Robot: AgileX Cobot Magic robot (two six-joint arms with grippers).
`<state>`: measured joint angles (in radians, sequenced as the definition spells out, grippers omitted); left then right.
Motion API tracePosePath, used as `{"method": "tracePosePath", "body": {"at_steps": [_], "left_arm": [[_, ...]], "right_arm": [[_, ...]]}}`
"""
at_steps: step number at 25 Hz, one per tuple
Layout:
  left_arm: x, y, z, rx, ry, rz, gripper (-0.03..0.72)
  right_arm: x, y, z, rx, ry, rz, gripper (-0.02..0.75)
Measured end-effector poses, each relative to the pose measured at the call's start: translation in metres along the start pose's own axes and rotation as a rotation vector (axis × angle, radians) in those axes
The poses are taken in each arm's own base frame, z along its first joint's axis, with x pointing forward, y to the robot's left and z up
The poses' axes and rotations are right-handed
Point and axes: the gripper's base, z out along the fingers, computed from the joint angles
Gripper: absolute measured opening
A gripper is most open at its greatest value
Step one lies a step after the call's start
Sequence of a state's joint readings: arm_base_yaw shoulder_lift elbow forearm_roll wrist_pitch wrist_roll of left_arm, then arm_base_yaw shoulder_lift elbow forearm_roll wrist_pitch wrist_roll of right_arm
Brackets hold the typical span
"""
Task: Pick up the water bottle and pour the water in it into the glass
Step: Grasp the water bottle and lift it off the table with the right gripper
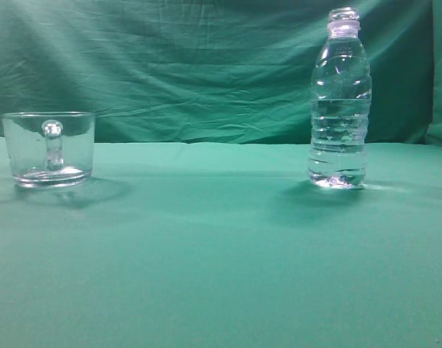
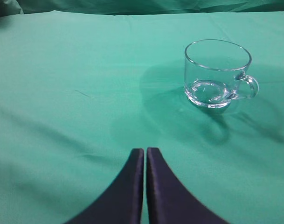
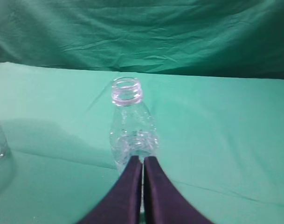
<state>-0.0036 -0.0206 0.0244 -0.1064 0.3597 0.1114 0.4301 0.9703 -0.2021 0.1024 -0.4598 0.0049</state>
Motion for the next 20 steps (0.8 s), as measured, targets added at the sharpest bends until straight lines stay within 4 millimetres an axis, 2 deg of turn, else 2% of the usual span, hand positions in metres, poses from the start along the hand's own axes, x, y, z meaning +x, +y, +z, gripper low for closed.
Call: {"method": "tracePosePath", "body": {"at_steps": [2,3,4,8,10,11,12,13,20], "left_arm": [[0.0,0.0,0.0,0.0,0.0,0.0,0.0],[0.0,0.0,0.0,0.0,0.0,0.0,0.0],[0.0,0.0,0.0,0.0,0.0,0.0,0.0],[0.0,0.0,0.0,0.0,0.0,0.0,0.0],[0.0,0.0,0.0,0.0,0.0,0.0,0.0],[0.0,0.0,0.0,0.0,0.0,0.0,0.0],[0.0,0.0,0.0,0.0,0.0,0.0,0.0],[0.0,0.0,0.0,0.0,0.0,0.0,0.0],[0.0,0.0,0.0,0.0,0.0,0.0,0.0]], "right_arm": [[0.004,0.005,0.013,-0.025,-0.005,-0.024,0.0],[0.01,0.007,0.02,-0.036,0.022,-0.035,0.048],[0.012,0.008,0.026,-0.039,0.032,-0.039,0.048],[0.023,0.011,0.049,-0.048,0.068,-0.062,0.323],[0.024,0.012,0.059,-0.051,0.076,-0.063,0.49],[0.026,0.013,0.069,-0.05,0.086,-0.051,0.613],[0.027,0.014,0.074,-0.049,0.094,-0.047,0.645],[0.028,0.014,0.079,-0.048,0.101,-0.043,0.662],[0.039,0.016,0.116,-0.037,0.098,-0.004,0.646]]}}
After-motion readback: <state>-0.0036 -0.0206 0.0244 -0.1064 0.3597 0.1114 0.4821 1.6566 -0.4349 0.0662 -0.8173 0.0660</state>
